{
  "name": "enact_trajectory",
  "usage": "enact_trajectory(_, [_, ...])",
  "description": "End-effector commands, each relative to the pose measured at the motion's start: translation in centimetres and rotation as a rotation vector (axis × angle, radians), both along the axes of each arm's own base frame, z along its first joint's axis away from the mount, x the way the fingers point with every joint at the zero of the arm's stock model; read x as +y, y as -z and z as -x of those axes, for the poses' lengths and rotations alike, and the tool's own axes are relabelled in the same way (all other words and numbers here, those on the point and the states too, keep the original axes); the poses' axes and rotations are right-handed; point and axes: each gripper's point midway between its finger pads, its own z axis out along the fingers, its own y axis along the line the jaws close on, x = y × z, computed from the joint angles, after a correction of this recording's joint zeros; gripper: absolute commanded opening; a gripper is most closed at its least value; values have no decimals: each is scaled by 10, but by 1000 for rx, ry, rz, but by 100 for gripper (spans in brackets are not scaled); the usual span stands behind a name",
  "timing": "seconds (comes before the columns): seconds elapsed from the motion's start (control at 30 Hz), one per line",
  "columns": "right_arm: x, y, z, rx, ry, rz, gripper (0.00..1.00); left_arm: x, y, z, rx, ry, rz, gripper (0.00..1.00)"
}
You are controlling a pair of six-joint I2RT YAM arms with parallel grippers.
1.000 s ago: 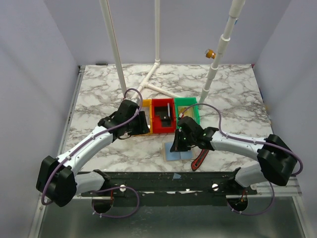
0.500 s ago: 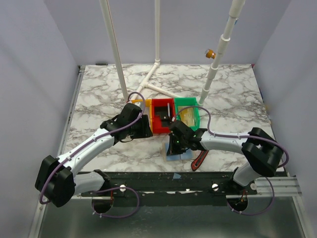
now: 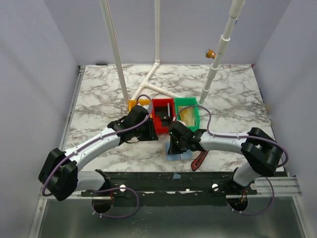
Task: Take the credit cards out of the card holder
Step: Close the card holder at the center of the board.
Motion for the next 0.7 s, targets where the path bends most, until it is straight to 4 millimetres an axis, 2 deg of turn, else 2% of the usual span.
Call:
enact_trajectory(0.0, [-29, 8, -8, -47, 71, 128, 1, -11, 7, 7, 31, 29, 28, 26])
enact_trajectory(0.3, [-46, 7, -9, -72, 104, 182, 1, -12, 16, 8, 50, 40, 9, 22])
enact_trajectory(0.67, [-56, 5, -7, -81, 124, 204, 1, -16, 34, 15, 89, 70, -10, 24])
